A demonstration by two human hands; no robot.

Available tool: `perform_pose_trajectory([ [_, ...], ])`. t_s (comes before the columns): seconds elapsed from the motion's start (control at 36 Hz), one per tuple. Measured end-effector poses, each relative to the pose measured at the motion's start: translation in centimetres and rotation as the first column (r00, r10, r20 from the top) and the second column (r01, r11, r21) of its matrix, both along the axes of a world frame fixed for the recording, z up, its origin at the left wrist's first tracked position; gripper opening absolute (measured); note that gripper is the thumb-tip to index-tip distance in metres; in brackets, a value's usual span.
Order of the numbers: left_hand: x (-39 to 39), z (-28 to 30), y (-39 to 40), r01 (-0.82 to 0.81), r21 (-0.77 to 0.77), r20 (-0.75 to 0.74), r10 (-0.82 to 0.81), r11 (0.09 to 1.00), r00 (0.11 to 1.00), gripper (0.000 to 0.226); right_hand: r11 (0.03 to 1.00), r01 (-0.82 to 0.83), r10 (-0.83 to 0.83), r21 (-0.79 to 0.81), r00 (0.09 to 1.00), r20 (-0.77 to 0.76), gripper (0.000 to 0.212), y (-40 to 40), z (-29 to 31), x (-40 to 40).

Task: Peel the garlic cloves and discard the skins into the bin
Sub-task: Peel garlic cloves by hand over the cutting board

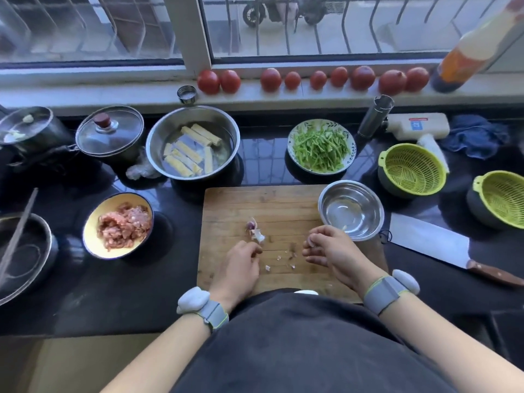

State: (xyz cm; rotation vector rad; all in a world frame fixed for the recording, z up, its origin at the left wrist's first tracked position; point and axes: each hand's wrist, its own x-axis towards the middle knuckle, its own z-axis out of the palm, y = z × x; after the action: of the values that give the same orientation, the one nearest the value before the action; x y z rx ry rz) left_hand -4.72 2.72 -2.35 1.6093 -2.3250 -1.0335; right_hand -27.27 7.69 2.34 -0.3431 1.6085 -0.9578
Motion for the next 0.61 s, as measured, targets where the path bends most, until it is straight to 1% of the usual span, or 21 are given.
perform_pose_trajectory([
  [0.03,-0.1,0.3,-0.1,-0.009,-0.069,0.001,0.009,0.998,1.0,0.025,0.999,-0.031,0.031,0.017,0.999,-0.024,0.013,0.2,-0.2,0.1],
  [0.06,-0.3,0.6,-0.4,0.009,-0.146,0.009,-0.007,0.989,1.0,0.033,0.997,-0.069,0.07,0.032,0.997,-0.042,0.014,0.5,-0.2,0.1],
  [0.11,-0.7,0.7,-1.4,0.11,-0.262,0.057,-0.098,0.959,0.994,0.051,0.984,-0.17,0.172,0.042,0.984,-0.047,0.014,0.8,-0.2,0.7],
  [0.14,-1.0,0.5,-2.2,0.18,-0.297,0.112,-0.153,0.938,0.982,0.054,0.973,-0.224,0.226,0.049,0.974,-0.03,0.015,0.9,-0.2,1.3],
  [0.17,-1.3,0.1,-2.8,0.237,-0.31,0.169,-0.192,0.921,0.967,0.048,0.959,-0.28,0.28,0.053,0.96,0.007,0.015,1.1,-0.3,2.1],
  [0.22,-1.4,-0.4,-4.4,0.268,-0.293,0.217,-0.21,0.918,0.953,0.024,0.91,-0.411,0.407,0.053,0.911,0.067,0.015,1.2,-0.7,4.3],
  [0.28,-0.9,-0.5,-5.5,0.232,-0.266,0.224,-0.174,0.936,0.959,0.014,0.834,-0.549,0.545,0.051,0.835,0.071,0.013,1.1,-1.4,6.4],
  [0.33,0.4,-0.5,-6.2,0.164,-0.275,0.221,-0.104,0.947,0.97,0.009,0.764,-0.643,0.644,0.055,0.765,0.013,0.012,1.1,-1.7,8.1],
  [0.36,1.0,-0.5,-6.4,0.129,-0.28,0.207,-0.072,0.951,0.976,0.008,0.76,-0.647,0.649,0.061,0.761,-0.02,0.013,1.1,-1.7,8.1],
  [0.39,1.9,-0.5,-6.5,0.102,-0.273,0.199,-0.047,0.957,0.979,0.009,0.781,-0.622,0.624,0.056,0.781,-0.031,0.014,1.2,-2.0,8.2],
  [0.44,3.4,-0.5,-6.6,0.065,-0.258,0.161,-0.024,0.964,0.987,0.017,0.857,-0.514,0.515,0.032,0.856,-0.049,0.019,1.4,-2.5,7.4],
  [0.5,4.2,-0.2,-6.2,0.072,-0.235,0.125,-0.043,0.969,0.991,0.031,0.922,-0.388,0.388,0.014,0.92,-0.054,0.022,1.7,-2.7,6.1],
  [0.56,4.4,0.3,-5.5,0.092,-0.189,0.145,-0.065,0.978,0.987,0.042,0.962,-0.271,0.271,-0.01,0.962,-0.013,0.021,1.8,-2.1,5.0],
  [0.61,4.2,0.9,-4.4,0.061,-0.206,0.19,-0.022,0.977,0.982,0.047,0.982,-0.174,0.18,-0.071,0.979,0.094,0.017,1.9,-1.3,4.1],
])
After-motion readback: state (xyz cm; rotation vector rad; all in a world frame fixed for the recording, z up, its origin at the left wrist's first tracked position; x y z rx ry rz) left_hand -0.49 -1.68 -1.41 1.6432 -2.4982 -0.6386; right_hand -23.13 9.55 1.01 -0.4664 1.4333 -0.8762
